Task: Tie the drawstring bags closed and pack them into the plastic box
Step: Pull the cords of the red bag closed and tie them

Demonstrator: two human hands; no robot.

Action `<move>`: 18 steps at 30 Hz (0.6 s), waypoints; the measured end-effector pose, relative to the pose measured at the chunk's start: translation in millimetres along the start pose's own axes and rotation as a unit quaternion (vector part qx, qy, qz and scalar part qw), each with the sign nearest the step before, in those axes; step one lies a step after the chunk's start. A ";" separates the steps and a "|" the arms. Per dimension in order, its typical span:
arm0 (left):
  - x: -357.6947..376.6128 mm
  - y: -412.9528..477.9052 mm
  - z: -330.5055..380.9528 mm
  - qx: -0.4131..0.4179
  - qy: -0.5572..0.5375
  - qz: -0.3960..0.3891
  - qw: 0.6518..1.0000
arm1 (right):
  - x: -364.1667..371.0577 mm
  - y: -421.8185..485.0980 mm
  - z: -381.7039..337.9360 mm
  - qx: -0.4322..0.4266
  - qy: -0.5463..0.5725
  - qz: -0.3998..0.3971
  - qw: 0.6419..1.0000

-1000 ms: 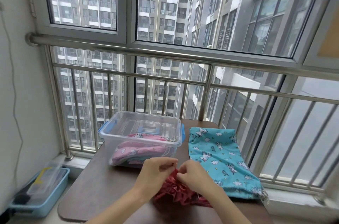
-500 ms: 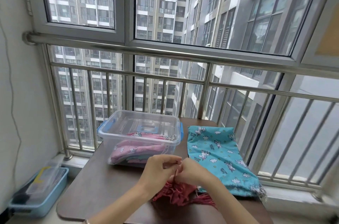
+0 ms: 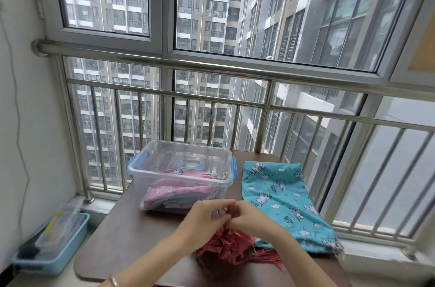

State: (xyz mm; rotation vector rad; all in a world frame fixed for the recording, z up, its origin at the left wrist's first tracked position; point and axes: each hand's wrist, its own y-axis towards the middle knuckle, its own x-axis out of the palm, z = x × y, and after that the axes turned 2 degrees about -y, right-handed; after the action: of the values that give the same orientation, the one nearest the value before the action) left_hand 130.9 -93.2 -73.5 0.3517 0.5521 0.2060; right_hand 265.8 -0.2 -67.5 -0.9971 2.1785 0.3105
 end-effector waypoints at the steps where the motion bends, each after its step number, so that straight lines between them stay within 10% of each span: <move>1: 0.0 0.7 0.3 0.008 0.018 -0.004 1.000 | -0.3 -1.1 1.2 -0.007 0.013 0.005 1.000; 9: 4.1 7.4 -8.1 0.000 0.072 -0.027 0.997 | 2.3 -5.3 15.5 -0.025 0.109 0.036 0.993; 18: -6.6 21.6 -12.5 -0.244 -0.132 -0.087 0.957 | 2.3 -17.0 11.8 -0.088 -0.014 0.104 0.991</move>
State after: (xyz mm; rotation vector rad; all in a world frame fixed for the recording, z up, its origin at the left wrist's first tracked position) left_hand 116.5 -71.8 -72.1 -0.1508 0.2511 0.1162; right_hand 283.2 -7.4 -76.3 -0.8539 2.2630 0.6194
